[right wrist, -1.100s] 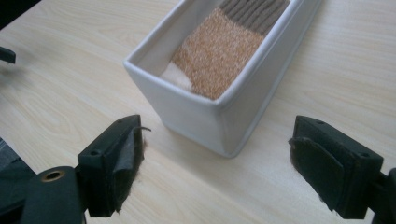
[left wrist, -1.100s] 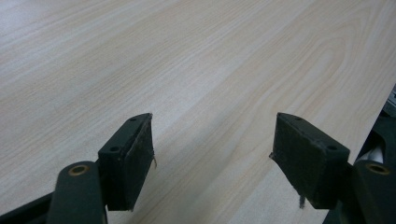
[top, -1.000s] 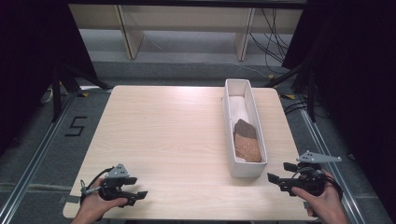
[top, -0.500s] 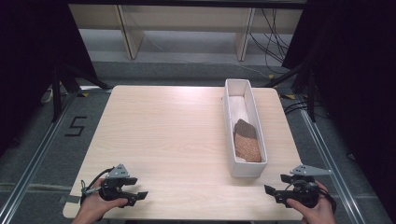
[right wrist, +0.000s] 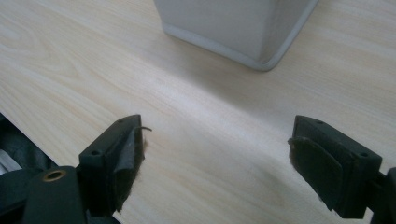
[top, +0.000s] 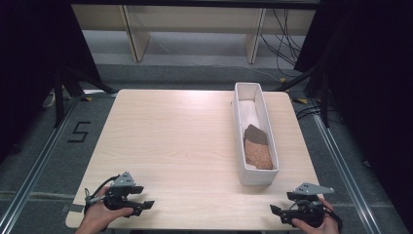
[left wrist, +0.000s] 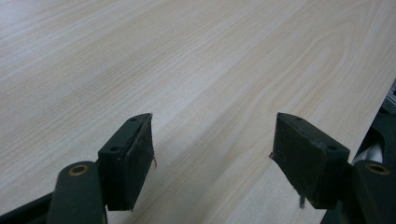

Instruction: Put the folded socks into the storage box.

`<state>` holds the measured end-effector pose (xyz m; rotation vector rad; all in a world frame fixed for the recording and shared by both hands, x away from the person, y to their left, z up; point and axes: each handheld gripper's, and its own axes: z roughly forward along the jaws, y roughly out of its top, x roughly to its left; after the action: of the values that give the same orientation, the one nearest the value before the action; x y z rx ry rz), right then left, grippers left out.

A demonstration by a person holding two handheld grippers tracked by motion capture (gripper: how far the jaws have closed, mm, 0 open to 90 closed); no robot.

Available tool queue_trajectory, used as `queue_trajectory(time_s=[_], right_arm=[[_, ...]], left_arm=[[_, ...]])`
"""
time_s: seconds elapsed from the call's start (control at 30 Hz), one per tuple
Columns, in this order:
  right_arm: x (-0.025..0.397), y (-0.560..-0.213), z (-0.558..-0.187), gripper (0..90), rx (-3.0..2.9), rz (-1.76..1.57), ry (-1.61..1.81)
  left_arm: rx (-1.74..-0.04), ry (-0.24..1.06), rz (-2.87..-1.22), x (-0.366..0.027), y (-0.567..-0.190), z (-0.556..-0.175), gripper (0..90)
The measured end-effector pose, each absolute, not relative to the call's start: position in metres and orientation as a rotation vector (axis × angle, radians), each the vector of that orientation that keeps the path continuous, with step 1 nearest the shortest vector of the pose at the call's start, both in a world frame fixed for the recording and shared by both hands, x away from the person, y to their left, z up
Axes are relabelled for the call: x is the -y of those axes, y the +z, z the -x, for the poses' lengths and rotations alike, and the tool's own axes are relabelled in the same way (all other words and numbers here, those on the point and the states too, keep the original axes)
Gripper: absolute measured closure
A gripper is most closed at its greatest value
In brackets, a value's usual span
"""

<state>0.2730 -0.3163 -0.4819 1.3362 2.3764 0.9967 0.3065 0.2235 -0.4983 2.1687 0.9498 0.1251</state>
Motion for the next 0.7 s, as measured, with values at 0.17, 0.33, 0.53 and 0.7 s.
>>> queue_trajectory(time_s=[0.17,0.33,0.53,0.7], right_arm=[[0.312,-0.489,-0.267,18.7,-2.416,-1.336,0.977],[0.310,-0.494,-0.263,18.8,-2.438,-1.332,0.934],[0.312,-0.497,-0.261,18.8,-2.422,-1.362,0.933],[0.313,-0.497,-0.261,18.7,-2.423,-1.368,0.930]], left_arm=[[-0.942,0.120,-2.173,-0.224,-0.498,-0.307,28.4],[-0.944,0.117,-2.168,-0.224,-0.498,-0.307,28.4],[-0.945,0.116,-2.166,-0.224,-0.499,-0.307,28.4],[-0.942,0.117,-2.166,-0.224,-0.498,-0.307,28.4]])
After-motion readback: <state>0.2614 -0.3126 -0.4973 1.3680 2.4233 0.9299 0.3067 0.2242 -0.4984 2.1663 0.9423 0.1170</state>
